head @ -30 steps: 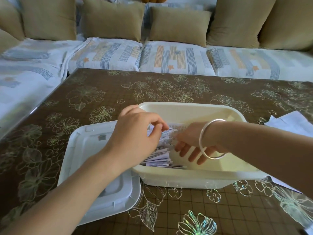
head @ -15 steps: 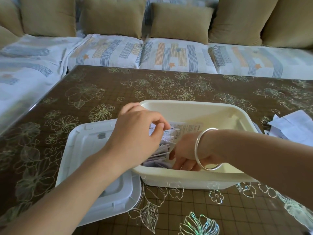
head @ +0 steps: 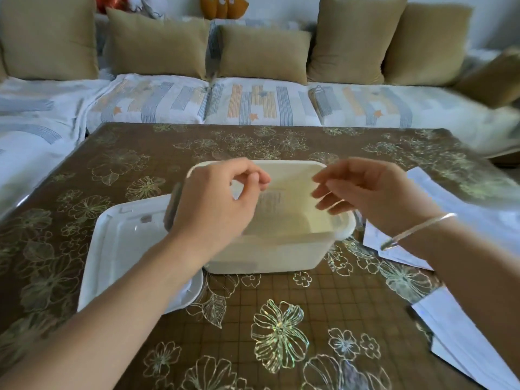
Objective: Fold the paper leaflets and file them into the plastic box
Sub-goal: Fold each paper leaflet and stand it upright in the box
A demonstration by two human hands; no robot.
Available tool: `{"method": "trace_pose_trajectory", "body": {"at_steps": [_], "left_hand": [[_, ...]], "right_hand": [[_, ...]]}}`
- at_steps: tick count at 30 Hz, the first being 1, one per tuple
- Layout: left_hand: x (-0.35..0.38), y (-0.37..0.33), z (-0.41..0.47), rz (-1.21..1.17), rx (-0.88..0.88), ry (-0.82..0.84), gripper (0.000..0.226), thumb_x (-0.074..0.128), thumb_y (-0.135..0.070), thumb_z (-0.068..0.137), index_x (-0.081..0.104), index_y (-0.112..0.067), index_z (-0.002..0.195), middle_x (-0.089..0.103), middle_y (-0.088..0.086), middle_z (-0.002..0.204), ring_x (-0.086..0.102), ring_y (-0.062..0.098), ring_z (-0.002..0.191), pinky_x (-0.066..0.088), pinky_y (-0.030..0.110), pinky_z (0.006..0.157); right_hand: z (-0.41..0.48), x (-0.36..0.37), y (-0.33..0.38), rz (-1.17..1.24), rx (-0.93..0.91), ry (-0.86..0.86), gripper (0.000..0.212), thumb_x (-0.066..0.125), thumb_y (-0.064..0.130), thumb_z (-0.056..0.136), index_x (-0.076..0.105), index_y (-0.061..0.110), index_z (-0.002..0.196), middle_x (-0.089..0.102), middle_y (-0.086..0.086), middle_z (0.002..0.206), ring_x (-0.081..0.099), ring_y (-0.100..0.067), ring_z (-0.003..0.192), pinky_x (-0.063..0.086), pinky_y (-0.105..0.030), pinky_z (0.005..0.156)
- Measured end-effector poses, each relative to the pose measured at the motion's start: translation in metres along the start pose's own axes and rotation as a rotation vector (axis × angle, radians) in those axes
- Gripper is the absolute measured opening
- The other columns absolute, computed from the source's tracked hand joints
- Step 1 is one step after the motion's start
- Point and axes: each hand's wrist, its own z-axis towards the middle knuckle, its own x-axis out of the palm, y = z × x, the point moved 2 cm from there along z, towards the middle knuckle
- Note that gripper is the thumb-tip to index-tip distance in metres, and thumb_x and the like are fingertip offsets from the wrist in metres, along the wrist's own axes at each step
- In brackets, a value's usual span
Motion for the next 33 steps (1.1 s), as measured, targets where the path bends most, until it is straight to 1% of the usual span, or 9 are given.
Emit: {"method": "trace_pose_trajectory", "body": {"at_steps": [4, 7, 9, 11, 14, 19, 26, 29, 33], "left_hand": [[0.04, -0.053, -0.025, -0.052, 0.079, 0.084, 0.019, 0.059, -0.015, 0.093, 0.076, -0.023, 0.09, 0.072, -0.017, 0.083, 0.062, -0.002, 0.088, 0.038, 0.001, 0.073], [0.065, -0.075, -0.048, -0.087, 0.111, 0.134, 0.018, 0.059, -0.016, 0.093, 0.075, -0.024, 0.092, 0.071, -0.017, 0.083, 0.062, -0.001, 0.084, 0.041, 0.007, 0.073], [0.083, -0.089, -0.066, -0.127, 0.12, 0.173, 0.018, 0.057, -0.018, 0.094, 0.074, -0.025, 0.093, 0.071, -0.018, 0.084, 0.064, 0.0, 0.084, 0.048, 0.017, 0.075], [0.098, -0.095, -0.084, -0.149, 0.119, 0.21, 0.018, 0.057, -0.02, 0.093, 0.074, -0.026, 0.092, 0.071, -0.019, 0.084, 0.064, 0.0, 0.083, 0.052, 0.024, 0.074], [0.116, -0.099, -0.109, -0.148, 0.108, 0.283, 0.018, 0.059, -0.017, 0.093, 0.074, -0.027, 0.091, 0.07, -0.021, 0.083, 0.06, -0.005, 0.077, 0.045, 0.015, 0.07], [0.115, -0.083, -0.142, -0.116, 0.014, 0.341, 0.019, 0.059, -0.015, 0.093, 0.073, -0.027, 0.094, 0.069, -0.022, 0.085, 0.06, -0.003, 0.08, 0.042, 0.014, 0.075], [0.078, -0.041, -0.183, -0.041, -0.154, 0.389, 0.062, 0.056, 0.01, 0.084, 0.055, -0.04, 0.122, 0.055, -0.027, 0.114, 0.053, -0.009, 0.105, 0.044, 0.006, 0.086], [0.064, -0.033, -0.203, -0.001, -0.183, 0.502, 0.065, 0.065, -0.008, 0.087, 0.041, -0.053, 0.129, 0.037, -0.039, 0.126, 0.045, -0.018, 0.11, 0.036, -0.002, 0.085], [0.052, -0.023, -0.224, 0.031, -0.183, 0.359, 0.027, 0.068, -0.046, 0.077, 0.066, -0.045, 0.104, 0.056, -0.028, 0.105, 0.053, -0.011, 0.1, 0.039, 0.009, 0.086]], "right_hand": [[-0.075, -0.057, -0.043, 0.019, 0.035, -0.325, 0.031, 0.047, -0.008, 0.093, 0.065, 0.016, 0.084, 0.072, 0.003, 0.07, 0.067, -0.014, 0.062, 0.057, -0.027, 0.062], [-0.127, -0.087, -0.102, -0.306, 0.206, -0.49, 0.03, 0.054, 0.001, 0.092, 0.064, 0.028, 0.082, 0.071, 0.011, 0.074, 0.069, -0.017, 0.076, 0.053, -0.035, 0.069], [-0.165, -0.091, -0.126, -0.627, 0.331, -0.426, 0.011, 0.06, 0.024, 0.091, 0.064, 0.032, 0.098, 0.068, 0.009, 0.104, 0.064, -0.022, 0.102, 0.046, -0.031, 0.078], [-0.186, -0.081, -0.151, -0.862, 0.473, -0.205, 0.048, 0.054, 0.05, 0.089, 0.049, 0.029, 0.131, 0.045, 0.005, 0.143, 0.041, -0.019, 0.134, 0.035, -0.032, 0.103], [-0.202, -0.062, -0.166, -0.96, 0.436, -0.076, 0.067, 0.045, 0.065, 0.087, 0.038, 0.028, 0.143, 0.025, 0.009, 0.155, 0.019, -0.012, 0.145, 0.018, -0.033, 0.118], [-0.209, -0.029, -0.154, -0.898, 0.001, -0.146, 0.035, 0.07, 0.039, 0.081, 0.066, 0.027, 0.113, 0.064, 0.008, 0.124, 0.057, -0.012, 0.12, 0.05, -0.031, 0.091], [-0.217, 0.009, -0.131, -0.756, -0.082, -0.139, 0.036, 0.066, 0.01, 0.074, 0.056, 0.03, 0.103, 0.068, 0.019, 0.097, 0.066, -0.001, 0.082, 0.051, -0.016, 0.062], [-0.22, 0.027, -0.122, -0.584, -0.054, -0.13, 0.029, 0.07, 0.015, 0.081, 0.06, 0.035, 0.099, 0.069, 0.023, 0.089, 0.064, 0.002, 0.075, 0.05, -0.015, 0.061], [-0.225, 0.056, -0.105, -0.381, -0.049, -0.059, 0.017, 0.067, 0.02, 0.085, 0.061, 0.034, 0.093, 0.069, 0.024, 0.083, 0.064, 0.002, 0.073, 0.05, -0.019, 0.066]]}}
